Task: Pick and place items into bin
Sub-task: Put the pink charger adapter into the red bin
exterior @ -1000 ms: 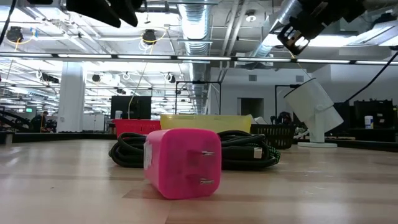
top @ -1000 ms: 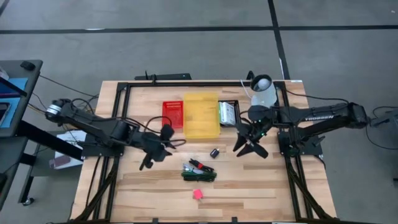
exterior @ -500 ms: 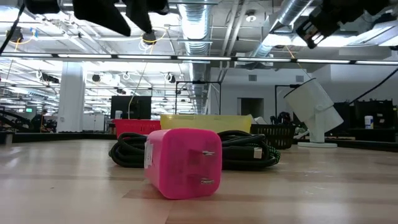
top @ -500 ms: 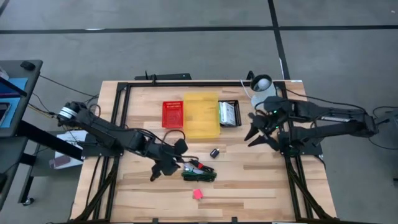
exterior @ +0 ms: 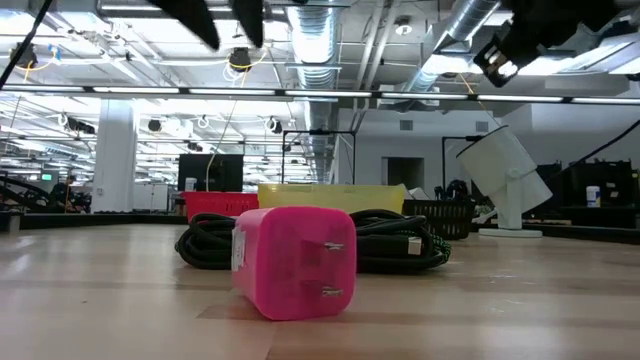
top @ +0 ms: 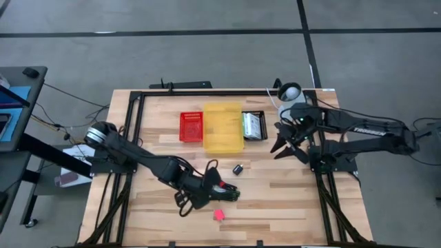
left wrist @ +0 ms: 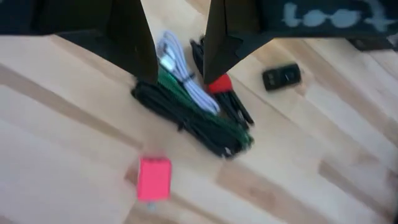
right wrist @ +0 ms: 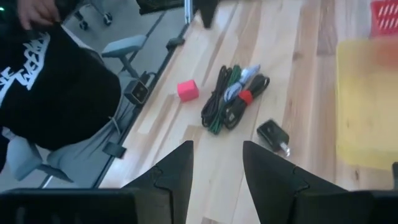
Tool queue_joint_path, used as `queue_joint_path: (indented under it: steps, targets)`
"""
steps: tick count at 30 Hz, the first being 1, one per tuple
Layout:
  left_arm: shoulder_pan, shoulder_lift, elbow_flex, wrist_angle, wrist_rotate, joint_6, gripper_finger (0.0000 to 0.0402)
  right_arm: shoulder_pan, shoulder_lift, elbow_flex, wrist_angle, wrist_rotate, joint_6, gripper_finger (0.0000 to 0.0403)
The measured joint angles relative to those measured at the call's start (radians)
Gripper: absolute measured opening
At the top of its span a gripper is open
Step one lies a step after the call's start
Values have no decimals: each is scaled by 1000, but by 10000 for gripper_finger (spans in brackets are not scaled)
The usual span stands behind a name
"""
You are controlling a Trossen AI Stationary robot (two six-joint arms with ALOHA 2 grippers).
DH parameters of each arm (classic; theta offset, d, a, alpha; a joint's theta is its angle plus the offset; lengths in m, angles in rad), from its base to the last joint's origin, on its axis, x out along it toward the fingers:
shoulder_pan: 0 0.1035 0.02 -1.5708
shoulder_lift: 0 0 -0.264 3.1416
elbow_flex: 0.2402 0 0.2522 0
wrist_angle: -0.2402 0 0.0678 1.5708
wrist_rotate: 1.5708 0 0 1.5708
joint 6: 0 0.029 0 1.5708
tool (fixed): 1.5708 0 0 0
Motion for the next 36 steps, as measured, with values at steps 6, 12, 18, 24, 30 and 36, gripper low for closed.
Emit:
queue_joint_path:
  steps: [6,12,18,24,30,36]
  targets:
    - [-17,15,25,43,8,10,121,0,76,0,-10,-1,1,133]
    - [-18,15,25,120,9,-97,125,0,113,0,-19,-42,2,134]
    - [-25,15,25,120,-33,-169,163,2,107,0,-23,-74,9,133]
    - [-33,15,25,79,-90,-153,195,3,101,0,-29,-89,24,133]
    - [-36,15,25,71,-74,-133,194,2,101,0,-39,-102,62,134]
    - [-62,15,25,68,-68,-140,190,2,101,0,-56,-104,64,133]
